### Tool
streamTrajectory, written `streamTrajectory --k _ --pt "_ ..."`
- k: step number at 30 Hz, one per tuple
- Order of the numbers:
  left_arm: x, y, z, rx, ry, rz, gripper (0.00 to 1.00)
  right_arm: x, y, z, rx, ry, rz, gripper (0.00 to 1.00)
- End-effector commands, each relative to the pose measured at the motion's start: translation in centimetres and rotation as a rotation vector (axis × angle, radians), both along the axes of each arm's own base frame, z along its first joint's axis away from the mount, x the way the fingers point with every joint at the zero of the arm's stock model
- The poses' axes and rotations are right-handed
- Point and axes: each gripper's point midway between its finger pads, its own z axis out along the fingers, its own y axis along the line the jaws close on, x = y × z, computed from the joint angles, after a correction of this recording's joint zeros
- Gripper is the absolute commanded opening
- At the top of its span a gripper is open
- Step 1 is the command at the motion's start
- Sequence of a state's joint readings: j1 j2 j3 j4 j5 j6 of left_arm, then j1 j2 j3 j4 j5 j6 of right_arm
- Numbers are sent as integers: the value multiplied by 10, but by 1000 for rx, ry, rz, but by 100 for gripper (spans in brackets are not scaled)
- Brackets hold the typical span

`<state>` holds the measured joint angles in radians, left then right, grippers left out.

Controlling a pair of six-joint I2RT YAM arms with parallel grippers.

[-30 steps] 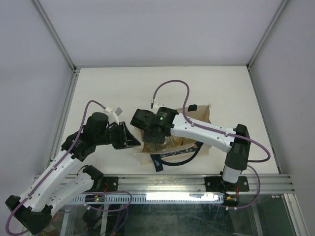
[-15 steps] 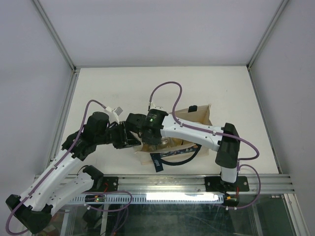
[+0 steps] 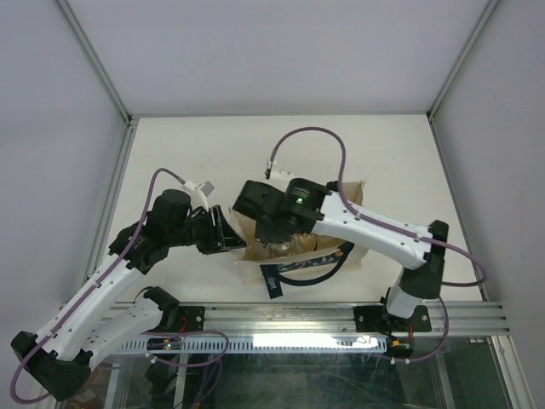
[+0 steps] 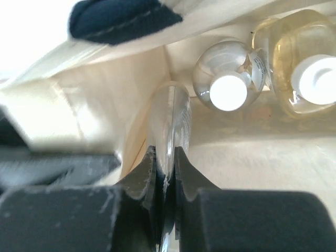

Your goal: Take the personal care products out of the canvas bag

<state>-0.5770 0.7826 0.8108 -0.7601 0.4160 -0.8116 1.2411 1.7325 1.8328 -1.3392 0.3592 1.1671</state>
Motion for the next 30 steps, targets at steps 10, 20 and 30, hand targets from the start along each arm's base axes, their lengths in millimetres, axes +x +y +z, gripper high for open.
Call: streamTrajectory --k 10,20,30 --pt "12 -8 25 -38 -85 -4 41 -24 -44 148 609 -160 39 0" --pt "15 -11 24 -26 -90 -26 43 -21 -97 246 920 -388 -16 0" --pt "16 -8 31 -27 -129 -20 55 55 -107 292 487 -750 -35 0"
